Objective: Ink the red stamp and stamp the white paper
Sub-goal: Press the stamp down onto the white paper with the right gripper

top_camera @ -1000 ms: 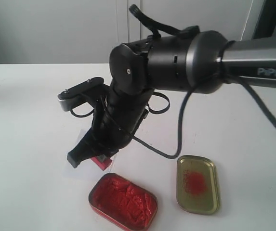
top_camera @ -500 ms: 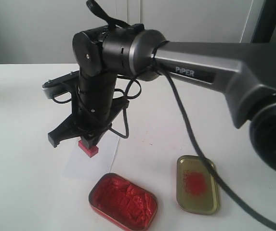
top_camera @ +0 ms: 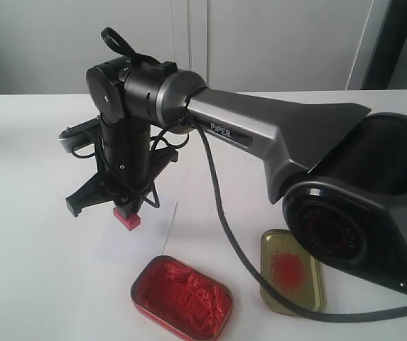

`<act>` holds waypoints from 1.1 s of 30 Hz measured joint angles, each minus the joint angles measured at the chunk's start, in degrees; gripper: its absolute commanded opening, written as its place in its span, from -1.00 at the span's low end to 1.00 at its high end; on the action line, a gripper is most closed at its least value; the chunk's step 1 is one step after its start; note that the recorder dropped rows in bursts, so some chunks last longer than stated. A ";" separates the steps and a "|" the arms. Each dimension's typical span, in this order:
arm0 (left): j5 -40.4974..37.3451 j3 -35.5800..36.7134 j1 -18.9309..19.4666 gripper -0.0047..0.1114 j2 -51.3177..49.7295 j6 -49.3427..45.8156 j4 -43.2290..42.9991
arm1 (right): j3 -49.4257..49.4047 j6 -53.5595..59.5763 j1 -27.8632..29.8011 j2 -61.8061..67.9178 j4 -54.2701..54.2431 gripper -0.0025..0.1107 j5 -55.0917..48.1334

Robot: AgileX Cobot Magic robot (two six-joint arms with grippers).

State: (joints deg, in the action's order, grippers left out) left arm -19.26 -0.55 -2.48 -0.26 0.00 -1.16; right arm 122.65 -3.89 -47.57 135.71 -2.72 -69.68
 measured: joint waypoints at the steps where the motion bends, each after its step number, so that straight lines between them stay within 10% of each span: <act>1: 0.00 0.00 0.00 -0.92 0.00 0.00 0.00 | 0.12 0.00 0.00 0.25 0.25 -0.96 0.00; 33: 0.00 0.00 0.00 -0.92 0.00 0.00 -0.12 | 2.35 -0.96 0.10 6.55 1.14 -0.96 -0.53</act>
State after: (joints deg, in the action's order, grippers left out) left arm -19.26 -0.55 -2.48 -0.26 0.00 -1.28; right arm 125.00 -4.86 -47.47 142.26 -1.58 -70.21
